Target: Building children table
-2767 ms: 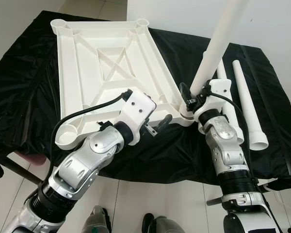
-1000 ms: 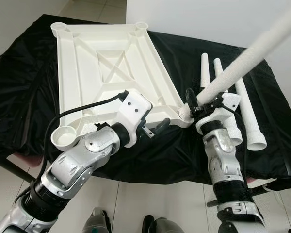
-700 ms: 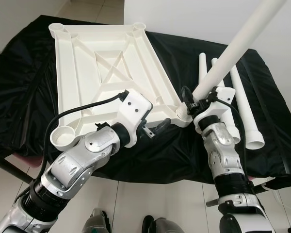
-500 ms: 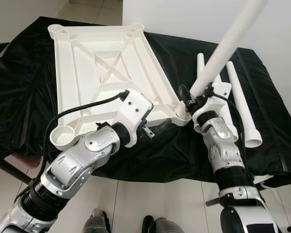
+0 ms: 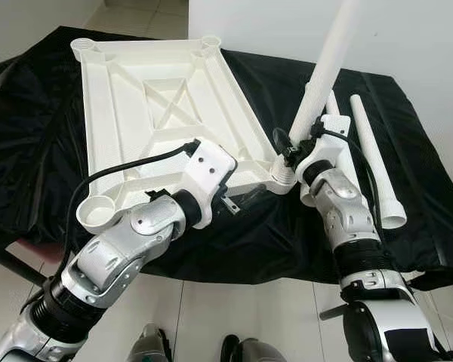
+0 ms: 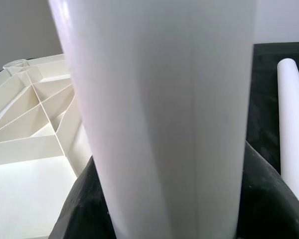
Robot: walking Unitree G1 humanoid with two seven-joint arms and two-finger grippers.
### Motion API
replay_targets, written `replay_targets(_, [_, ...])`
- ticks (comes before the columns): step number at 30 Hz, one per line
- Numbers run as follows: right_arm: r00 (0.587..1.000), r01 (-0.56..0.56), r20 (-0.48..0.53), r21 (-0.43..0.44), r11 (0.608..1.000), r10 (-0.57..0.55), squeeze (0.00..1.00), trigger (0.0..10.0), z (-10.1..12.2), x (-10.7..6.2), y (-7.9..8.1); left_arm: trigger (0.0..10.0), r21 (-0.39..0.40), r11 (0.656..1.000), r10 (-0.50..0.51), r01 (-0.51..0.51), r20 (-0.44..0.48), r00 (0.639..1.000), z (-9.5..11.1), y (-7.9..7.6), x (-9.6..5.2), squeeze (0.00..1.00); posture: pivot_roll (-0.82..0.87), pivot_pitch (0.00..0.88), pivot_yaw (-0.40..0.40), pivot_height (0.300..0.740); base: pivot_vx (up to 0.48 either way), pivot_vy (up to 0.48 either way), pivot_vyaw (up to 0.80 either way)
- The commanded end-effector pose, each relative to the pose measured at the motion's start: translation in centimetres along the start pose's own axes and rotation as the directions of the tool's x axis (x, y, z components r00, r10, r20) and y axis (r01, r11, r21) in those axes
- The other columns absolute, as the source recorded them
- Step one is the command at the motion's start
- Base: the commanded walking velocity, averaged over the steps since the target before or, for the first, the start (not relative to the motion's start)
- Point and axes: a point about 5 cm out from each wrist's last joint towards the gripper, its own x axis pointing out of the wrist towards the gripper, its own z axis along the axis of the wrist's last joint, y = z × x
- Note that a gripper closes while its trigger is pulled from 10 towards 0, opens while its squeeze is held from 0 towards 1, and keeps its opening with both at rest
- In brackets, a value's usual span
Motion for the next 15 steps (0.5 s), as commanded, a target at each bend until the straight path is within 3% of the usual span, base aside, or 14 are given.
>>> replay_targets(1, [0.988,0.012,-0.154,0.014,1.0,-0.009,0.0,10.0,-3.8,-1.2,0.0,10.0,0.006,0.979,-0.204,0.204,0.001,0.979,0.3,-1.3,-0.1,0.0,0.13,0.197,-0.072,0.74,0.0,0.0,0.0])
replay_targets(7, [0.992,-0.001,-0.125,-0.01,1.0,0.0,0.0,10.0,-4.1,-2.0,0.4,10.0,0.004,0.979,-0.204,0.204,0.002,0.979,0.3,-1.3,-0.1,0.0,0.13,0.198,-0.073,0.74,0.0,0.0,0.0])
replay_targets(15, [0.996,0.039,-0.079,0.033,0.999,-0.036,0.0,10.0,-4.8,-3.3,0.4,10.0,0.002,0.979,-0.202,0.202,0.002,0.979,0.3,-1.3,-0.2,0.0,0.13,0.195,-0.073,0.74,0.0,0.0,0.0])
